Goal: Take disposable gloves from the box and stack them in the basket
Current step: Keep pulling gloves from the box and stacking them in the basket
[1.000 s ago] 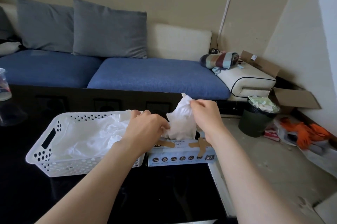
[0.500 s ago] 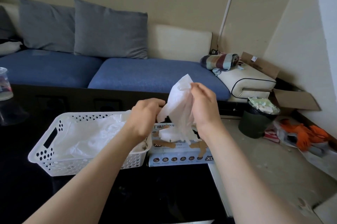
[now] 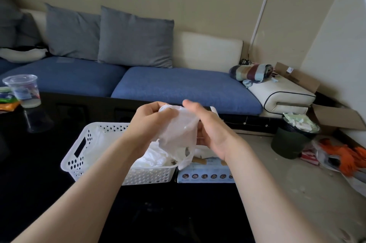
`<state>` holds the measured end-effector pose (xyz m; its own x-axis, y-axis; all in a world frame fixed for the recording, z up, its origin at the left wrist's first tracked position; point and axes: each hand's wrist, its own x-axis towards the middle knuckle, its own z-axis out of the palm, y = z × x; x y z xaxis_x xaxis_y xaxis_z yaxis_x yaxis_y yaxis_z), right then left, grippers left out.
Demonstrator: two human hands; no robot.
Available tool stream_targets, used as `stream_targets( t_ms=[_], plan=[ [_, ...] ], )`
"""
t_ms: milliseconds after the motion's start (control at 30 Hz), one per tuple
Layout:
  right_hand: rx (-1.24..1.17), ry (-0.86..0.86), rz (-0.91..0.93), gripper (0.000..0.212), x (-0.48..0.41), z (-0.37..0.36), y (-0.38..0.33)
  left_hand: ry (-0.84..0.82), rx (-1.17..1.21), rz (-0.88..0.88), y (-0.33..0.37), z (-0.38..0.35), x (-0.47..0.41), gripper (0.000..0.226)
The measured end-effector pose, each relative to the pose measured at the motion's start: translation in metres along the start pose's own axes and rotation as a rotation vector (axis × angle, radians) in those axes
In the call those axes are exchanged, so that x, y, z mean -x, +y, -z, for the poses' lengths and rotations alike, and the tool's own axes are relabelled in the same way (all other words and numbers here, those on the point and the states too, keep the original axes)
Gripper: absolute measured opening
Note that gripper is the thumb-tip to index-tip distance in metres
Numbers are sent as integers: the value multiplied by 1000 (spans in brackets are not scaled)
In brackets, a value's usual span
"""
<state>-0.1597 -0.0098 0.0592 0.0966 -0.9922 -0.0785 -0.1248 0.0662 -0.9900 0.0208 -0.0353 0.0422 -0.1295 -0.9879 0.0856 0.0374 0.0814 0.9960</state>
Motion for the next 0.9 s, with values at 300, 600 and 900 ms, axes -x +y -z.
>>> stream_targets(
  t_ms=[300,600,900],
  plan=[
    [6,-125,4,17,-2,-15,0,-114,127,21,11,29,13,36],
    [352,188,-123,17,-26,-41,12,140,-238,130,-4,76,3,29],
    [824,443,146,22,-60,-91,30,203,-517,187,-27,104,-3,15]
  ],
)
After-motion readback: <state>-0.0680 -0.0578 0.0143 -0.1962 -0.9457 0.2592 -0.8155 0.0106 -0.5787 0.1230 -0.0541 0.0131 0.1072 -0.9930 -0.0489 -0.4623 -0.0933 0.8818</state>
